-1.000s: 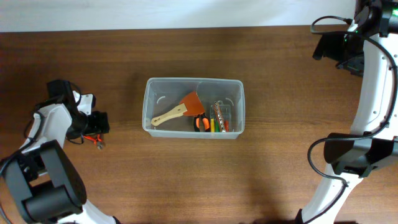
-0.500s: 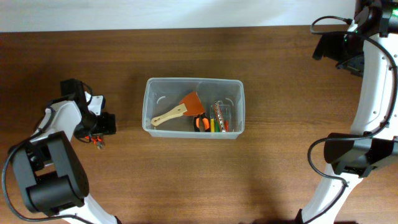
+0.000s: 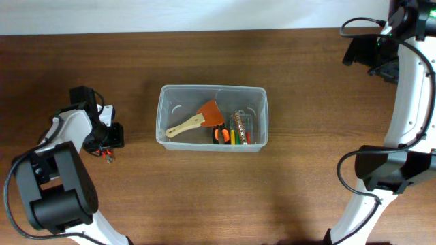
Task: Pack container
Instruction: 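Lower the left gripper and grasp the red-black pliers handle, then carry the pliers right into the container and release them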
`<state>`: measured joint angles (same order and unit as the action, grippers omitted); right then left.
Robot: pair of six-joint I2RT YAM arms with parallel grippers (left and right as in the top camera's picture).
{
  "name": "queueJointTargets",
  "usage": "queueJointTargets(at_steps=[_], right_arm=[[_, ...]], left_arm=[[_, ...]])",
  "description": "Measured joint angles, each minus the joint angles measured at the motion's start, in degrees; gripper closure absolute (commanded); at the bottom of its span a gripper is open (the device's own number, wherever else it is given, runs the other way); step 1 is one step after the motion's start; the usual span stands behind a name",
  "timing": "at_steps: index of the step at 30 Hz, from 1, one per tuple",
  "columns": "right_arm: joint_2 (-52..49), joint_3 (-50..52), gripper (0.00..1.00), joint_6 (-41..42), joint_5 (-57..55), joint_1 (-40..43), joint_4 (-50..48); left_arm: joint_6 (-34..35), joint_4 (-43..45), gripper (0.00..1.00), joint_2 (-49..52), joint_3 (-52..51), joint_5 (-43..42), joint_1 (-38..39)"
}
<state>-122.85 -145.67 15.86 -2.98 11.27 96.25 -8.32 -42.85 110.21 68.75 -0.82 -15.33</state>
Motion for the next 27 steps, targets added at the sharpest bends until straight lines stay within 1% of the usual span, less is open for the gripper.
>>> queueJointTargets(at_steps=[1,3,7,16,18,20,23,27], right_arm=[[0.00,0.00,0.01,-0.02,0.00,0.00,0.00],[0.00,0.00,0.01,0.00,0.00,0.00,0.00],[0.00,0.00,0.01,-0.02,0.00,0.00,-0.02],[0.00,0.00,0.01,-0.02,0.00,0.00,0.00],[0.00,0.00,0.01,0.00,0.00,0.00,0.00],[0.00,0.00,0.01,-0.02,0.00,0.00,-0.02],[0.00,0.00,0.01,0.00,0.00,0.00,-0.02],[0.00,0.00,0.01,-0.04,0.00,0.00,-0.02]], left_arm=[[0.28,0.00,0.66,0.00,0.00,0.04,0.00],[0.85,0.00,0.77,0.00,0.00,0.22,0.00],[0.83,0.00,0.88,0.00,0.00,0.59,0.00],[0.90,-0.02,0.89,0.00,0.00,1.29,0.00],[0.90,-0.15,0.92,0.00,0.02,1.31,0.00],[0.85,-0.90,0.98,0.00,0.11,1.51,0.00],[1.01,-3.89,0.98,0.07,1.42,1.73,0.00],[1.05,-9.99,0.98,0.63,8.41,1.81,0.00]])
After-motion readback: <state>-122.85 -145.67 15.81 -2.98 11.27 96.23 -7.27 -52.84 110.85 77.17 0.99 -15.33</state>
